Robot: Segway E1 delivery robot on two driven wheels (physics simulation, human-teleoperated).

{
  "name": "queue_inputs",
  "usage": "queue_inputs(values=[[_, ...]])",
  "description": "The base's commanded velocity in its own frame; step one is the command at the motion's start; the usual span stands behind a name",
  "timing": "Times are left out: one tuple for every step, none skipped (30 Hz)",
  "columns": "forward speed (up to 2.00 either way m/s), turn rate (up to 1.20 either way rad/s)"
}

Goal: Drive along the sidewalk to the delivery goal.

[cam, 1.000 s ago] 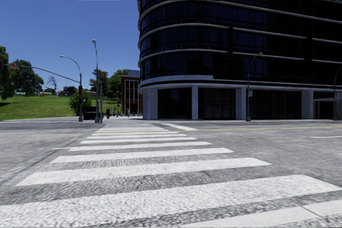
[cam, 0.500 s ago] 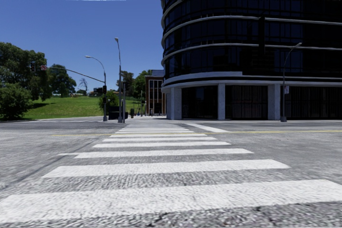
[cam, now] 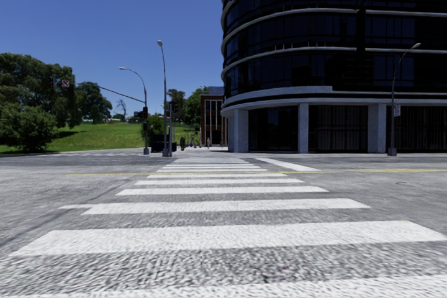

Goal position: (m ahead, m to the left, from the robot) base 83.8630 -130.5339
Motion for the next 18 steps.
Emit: queue_inputs(values=[[1.25,0.0],[1.25,0.0],[1.25,0.0],[1.25,0.0],[1.25,0.0],[1.25,0.0],[1.25,0.0],[1.25,0.0],[1.25,0.0],[1.25,0.0],[1.25,0.0],[1.39,0.0],[2.0,0.0],[2.0,0.0],[2.0,0.0],[2.0,0.0],[2.0,0.0],[2.0,0.0]])
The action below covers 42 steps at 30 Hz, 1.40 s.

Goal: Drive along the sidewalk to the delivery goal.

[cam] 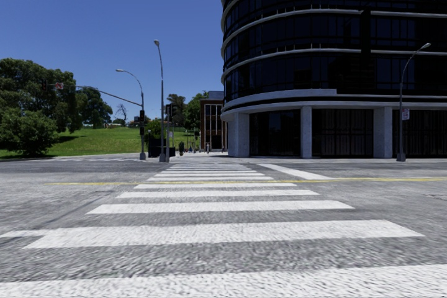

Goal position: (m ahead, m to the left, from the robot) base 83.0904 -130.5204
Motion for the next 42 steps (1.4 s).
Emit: queue_inputs(values=[[2.0,0.0],[2.0,0.0],[2.0,0.0],[2.0,0.0],[2.0,0.0],[2.0,0.0],[2.0,0.0],[2.0,0.0],[2.0,0.0],[2.0,0.06],[2.0,0.06],[2.0,0.12],[2.0,0.15],[2.0,0.16],[2.0,0.16],[2.0,0.17],[2.0,0.18],[2.0,0.19],[2.0,0.19],[2.0,0.19],[2.0,0.19],[2.0,0.19],[2.0,0.19],[2.0,0.12],[2.0,0.01],[2.0,0.0],[2.0,0.0],[2.0,0.0],[2.0,0.0],[2.0,0.0],[2.0,0.0],[2.0,0.0],[2.0,0.0],[2.0,0.0],[2.0,0.0],[2.0,0.0],[2.0,0.0],[2.0,0.0],[2.0,0.0],[2.0,0.0],[2.0,0.0],[2.0,0.0]])
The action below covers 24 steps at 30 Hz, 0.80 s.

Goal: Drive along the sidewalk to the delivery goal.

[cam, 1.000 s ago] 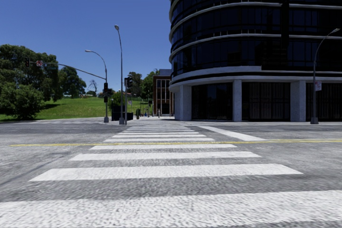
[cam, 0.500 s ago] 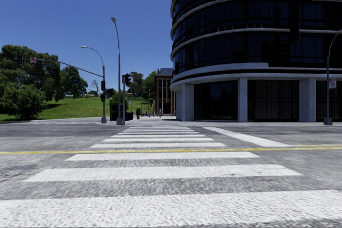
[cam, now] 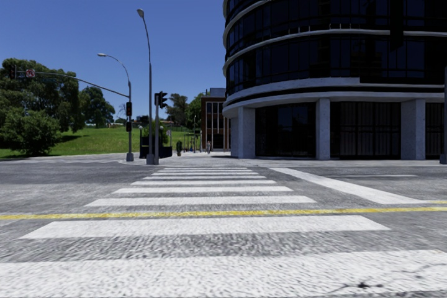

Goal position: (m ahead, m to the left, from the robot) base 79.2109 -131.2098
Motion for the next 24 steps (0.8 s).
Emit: queue_inputs(values=[[2.0,0.0],[2.0,0.0],[2.0,0.0],[2.0,0.0],[2.0,0.0],[2.0,0.0],[2.0,0.0],[2.0,0.0],[2.0,0.0],[2.0,0.0],[2.0,0.0],[2.0,0.0],[2.0,0.0],[2.0,0.0],[2.0,0.0],[2.0,0.0],[2.0,0.0],[2.0,0.0],[2.0,0.0],[2.0,0.0],[2.0,0.0],[2.0,0.0],[2.0,0.0],[2.0,0.0]])
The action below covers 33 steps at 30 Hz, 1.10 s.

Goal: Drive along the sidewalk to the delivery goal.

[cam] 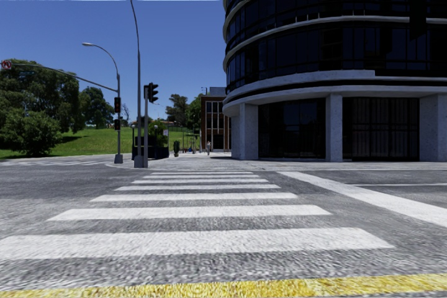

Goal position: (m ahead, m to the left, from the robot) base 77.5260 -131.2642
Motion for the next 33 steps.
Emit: queue_inputs(values=[[2.0,0.0],[2.0,0.0],[2.0,0.0],[2.0,0.0],[2.0,0.0],[2.0,0.0],[2.0,0.0],[2.0,0.0],[2.0,0.0],[2.0,0.0],[2.0,0.0],[2.0,0.0],[2.0,0.0],[2.0,0.0],[2.0,0.0],[2.0,0.0],[2.0,0.0],[2.0,0.0],[2.0,0.0],[2.0,0.0],[2.0,0.0],[2.0,0.0],[2.0,0.0],[2.0,0.0],[2.0,0.0],[2.0,0.0],[2.0,0.0],[2.0,0.0],[2.0,0.0],[2.0,0.0],[2.0,0.0],[2.0,0.0],[2.0,0.0]])
